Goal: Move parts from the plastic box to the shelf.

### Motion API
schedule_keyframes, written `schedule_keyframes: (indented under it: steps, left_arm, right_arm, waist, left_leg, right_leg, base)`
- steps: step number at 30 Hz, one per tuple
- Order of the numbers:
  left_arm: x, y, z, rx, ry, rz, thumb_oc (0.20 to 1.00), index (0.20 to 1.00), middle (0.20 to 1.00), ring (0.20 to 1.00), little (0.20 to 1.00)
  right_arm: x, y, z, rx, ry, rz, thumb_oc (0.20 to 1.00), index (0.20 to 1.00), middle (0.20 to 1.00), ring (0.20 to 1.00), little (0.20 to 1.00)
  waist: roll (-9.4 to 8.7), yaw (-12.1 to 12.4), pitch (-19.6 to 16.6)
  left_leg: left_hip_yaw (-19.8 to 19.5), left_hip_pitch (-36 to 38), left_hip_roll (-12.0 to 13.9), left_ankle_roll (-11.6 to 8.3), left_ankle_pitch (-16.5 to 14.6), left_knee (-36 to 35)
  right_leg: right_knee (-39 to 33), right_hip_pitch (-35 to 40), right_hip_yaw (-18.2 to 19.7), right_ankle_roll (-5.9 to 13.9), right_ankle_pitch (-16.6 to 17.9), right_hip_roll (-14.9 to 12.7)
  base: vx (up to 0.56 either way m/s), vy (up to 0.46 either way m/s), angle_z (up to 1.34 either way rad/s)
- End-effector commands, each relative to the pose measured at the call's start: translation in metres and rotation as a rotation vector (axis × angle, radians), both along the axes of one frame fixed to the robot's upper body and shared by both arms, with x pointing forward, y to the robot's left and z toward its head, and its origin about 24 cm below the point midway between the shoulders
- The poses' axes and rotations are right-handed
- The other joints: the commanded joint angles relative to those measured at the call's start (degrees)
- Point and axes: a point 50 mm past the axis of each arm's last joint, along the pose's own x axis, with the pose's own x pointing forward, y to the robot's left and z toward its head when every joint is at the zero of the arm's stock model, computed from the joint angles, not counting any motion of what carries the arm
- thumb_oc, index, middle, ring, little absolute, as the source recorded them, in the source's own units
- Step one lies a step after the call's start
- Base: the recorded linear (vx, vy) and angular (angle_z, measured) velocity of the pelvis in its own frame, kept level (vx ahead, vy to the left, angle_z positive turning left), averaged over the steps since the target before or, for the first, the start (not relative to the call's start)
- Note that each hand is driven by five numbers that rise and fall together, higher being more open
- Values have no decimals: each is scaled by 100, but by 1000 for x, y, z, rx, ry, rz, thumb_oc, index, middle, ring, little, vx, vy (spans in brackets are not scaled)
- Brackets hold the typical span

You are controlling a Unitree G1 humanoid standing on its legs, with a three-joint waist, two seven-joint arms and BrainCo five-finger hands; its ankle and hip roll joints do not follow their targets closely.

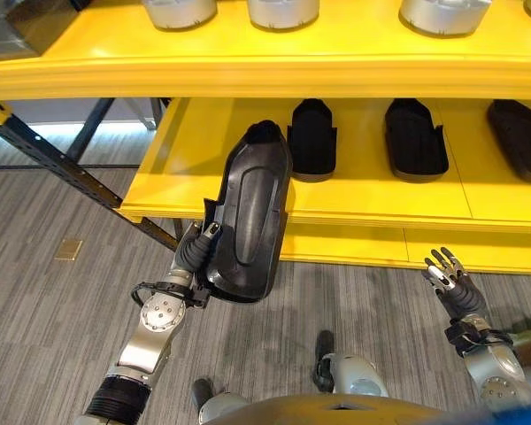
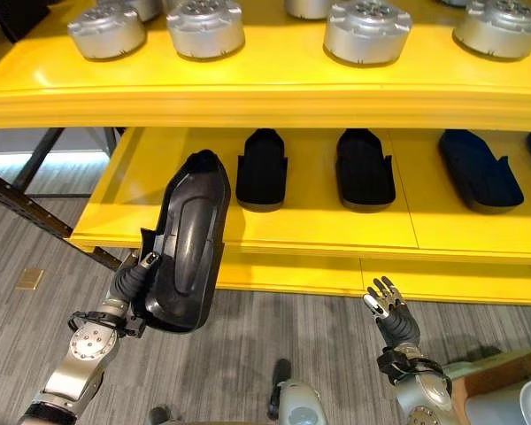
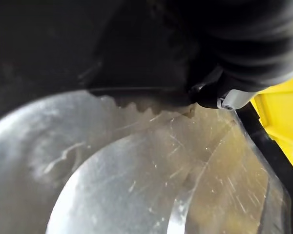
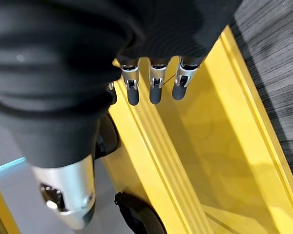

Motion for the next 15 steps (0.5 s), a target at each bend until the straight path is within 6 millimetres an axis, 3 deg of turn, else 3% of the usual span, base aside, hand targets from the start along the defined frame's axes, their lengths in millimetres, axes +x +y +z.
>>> schedule_keyframes:
  steps: [1, 3, 7, 12, 15]
  left_arm:
    - [11, 21, 53, 26, -272, 78, 200, 200, 200, 200, 200]
    - [11, 24, 55, 42, -279, 89, 200, 200, 200, 200, 200]
    - [13, 36, 66, 117, -321, 134, 200, 200, 200, 200, 200]
    - [31, 40, 92, 156, -440, 208, 200, 200, 200, 200, 200]
    - [40, 34, 101, 142, -484, 209, 200, 200, 200, 200, 200]
  right_arm:
    - [5, 2, 15, 7, -100, 10, 1000, 1000, 1000, 1000, 1000]
    - [3, 4, 13, 13, -93, 14, 1000, 1000, 1000, 1000, 1000]
    - [-4, 6, 8, 32, -71, 9, 1000, 1000, 1000, 1000, 1000]
    - [-7, 12, 5, 53, -66, 22, 1000, 1000, 1000, 1000, 1000]
    - [-8, 14, 5, 59, -65, 29, 1000, 1000, 1000, 1000, 1000]
  waist:
    - [-12, 58, -10]
    - [-40, 46, 7]
    - [-126, -22, 5]
    - [-388, -44, 46]
    - [-495, -62, 100]
  left_leg:
    - [197, 132, -124, -84, 315, -137]
    - [248, 165, -208, -45, 154, -131]
    - [611, 363, -660, 77, -287, -362]
    - [635, 156, -1002, 181, -499, -339]
    - [638, 55, -1021, 174, -513, -267]
  right_leg:
    - [-250, 338, 458, 1029, 799, -837]
    - [-258, 344, 517, 1079, 855, -916]
    - [-480, 371, 657, 1368, 1214, -1232]
    - [-902, 309, 516, 1574, 1648, -1563]
    - [-928, 274, 515, 1602, 1744, -1621]
  base:
    - [151, 164, -11]
    - [73, 107, -37]
    - [79, 205, -16]
    - [40, 186, -13]
    - [-12, 38, 15]
